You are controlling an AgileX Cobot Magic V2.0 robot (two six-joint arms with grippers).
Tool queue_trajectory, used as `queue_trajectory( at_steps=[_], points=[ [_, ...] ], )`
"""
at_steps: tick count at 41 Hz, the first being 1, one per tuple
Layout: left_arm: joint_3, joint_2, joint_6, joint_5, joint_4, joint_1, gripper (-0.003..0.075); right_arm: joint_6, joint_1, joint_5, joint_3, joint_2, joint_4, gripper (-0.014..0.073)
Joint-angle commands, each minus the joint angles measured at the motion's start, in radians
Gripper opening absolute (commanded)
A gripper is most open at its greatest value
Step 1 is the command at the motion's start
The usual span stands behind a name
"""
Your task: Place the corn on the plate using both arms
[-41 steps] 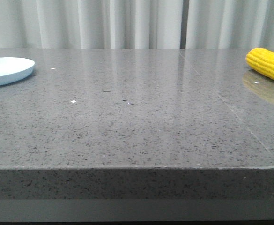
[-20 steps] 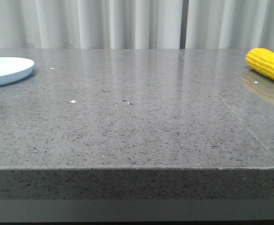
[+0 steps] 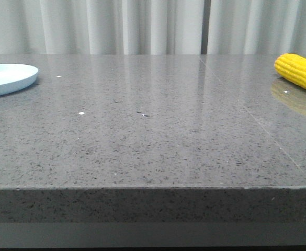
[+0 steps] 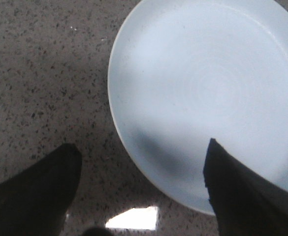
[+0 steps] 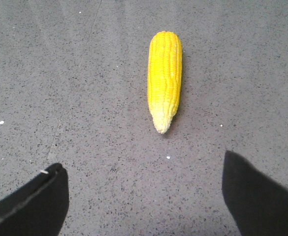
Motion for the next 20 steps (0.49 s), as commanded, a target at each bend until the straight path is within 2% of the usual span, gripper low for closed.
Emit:
queue_trajectory(
  at_steps=[1,14,20],
  points=[
    [-0.069,0.015,0.002,-0.046,-0.036,-0.002,0.0512,-0.008,-0.002,-0.074,-0.025,0.005,0.001,0.0655],
    [-0.181,0.146,0.003,-0.017,-0.049,-0.002,0.0508,-0.008,-0.002,-0.074,-0.025,0.005,0.001,0.0655],
    [-0.192,0.176,0.003,-0.016,-0.051,-0.002,0.0420,-0.008,-0.002,-0.074,-0.025,0.005,0.001,0.0655]
  ],
)
